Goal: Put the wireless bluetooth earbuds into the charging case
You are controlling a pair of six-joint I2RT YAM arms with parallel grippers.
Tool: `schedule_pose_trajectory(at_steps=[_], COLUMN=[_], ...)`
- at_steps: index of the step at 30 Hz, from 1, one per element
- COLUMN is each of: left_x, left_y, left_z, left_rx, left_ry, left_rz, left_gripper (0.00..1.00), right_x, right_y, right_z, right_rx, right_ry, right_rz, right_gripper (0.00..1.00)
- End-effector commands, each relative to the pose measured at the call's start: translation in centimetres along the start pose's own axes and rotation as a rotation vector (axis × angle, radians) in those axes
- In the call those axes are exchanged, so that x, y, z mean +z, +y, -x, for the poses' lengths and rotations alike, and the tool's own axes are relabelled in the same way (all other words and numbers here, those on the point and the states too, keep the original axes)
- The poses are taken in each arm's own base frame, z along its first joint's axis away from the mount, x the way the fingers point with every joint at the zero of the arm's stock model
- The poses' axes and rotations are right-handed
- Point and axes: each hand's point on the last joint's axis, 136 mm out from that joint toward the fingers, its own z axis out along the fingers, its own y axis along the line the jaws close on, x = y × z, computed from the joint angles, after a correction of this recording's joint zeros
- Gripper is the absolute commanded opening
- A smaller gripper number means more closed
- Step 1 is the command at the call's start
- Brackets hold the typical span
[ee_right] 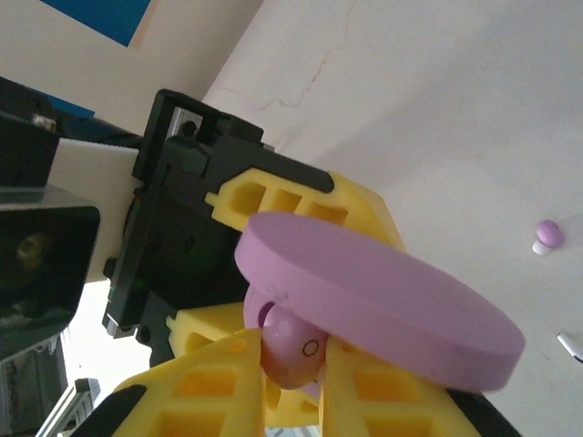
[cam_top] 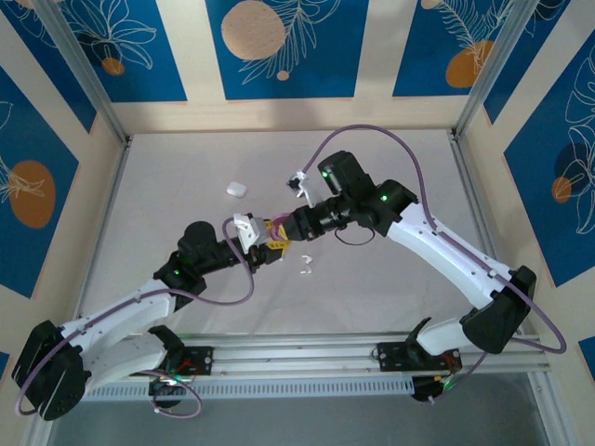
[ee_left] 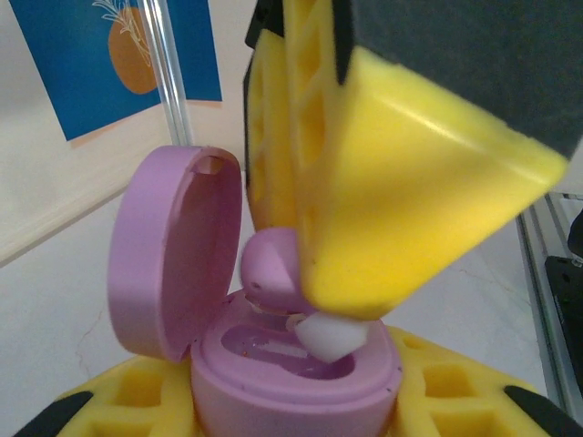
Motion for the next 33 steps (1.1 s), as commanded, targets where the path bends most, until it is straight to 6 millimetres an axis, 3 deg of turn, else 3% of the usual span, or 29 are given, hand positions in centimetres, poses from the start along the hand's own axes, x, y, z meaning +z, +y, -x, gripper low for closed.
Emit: schedule_pose_trajectory(at_steps=[1,15,28,33], left_x=[-0.2,-0.5,-0.3,-0.4], left_y=[-0.6,-0.6,-0.9,-0.7], left_z=[1.3,2.3,2.7,2.7], left_rx=[0.043,0.042,0.014,0.014], left_ry=[-0.042,-0.082,-0.12,-0.129], left_rz=[-0.013,-0.005,-0.029,-0.013], left_gripper=[0.28,0.29,0.29,0.29], right_x=[-0.1,0.2,0.2,-1.0], right_y=[0.7,0.1,1.4,1.9], right_z=[0.2,-0.8,-0.1,0.1], right_rx=[0.002,-0.002,-0.038,-0.053], right_ry=[0.008,0.07,0.075,0.045], right_rz=[0.004,-0.05,-0.039,-0.039], right_gripper=[0.19,0.22,0.29,0.34])
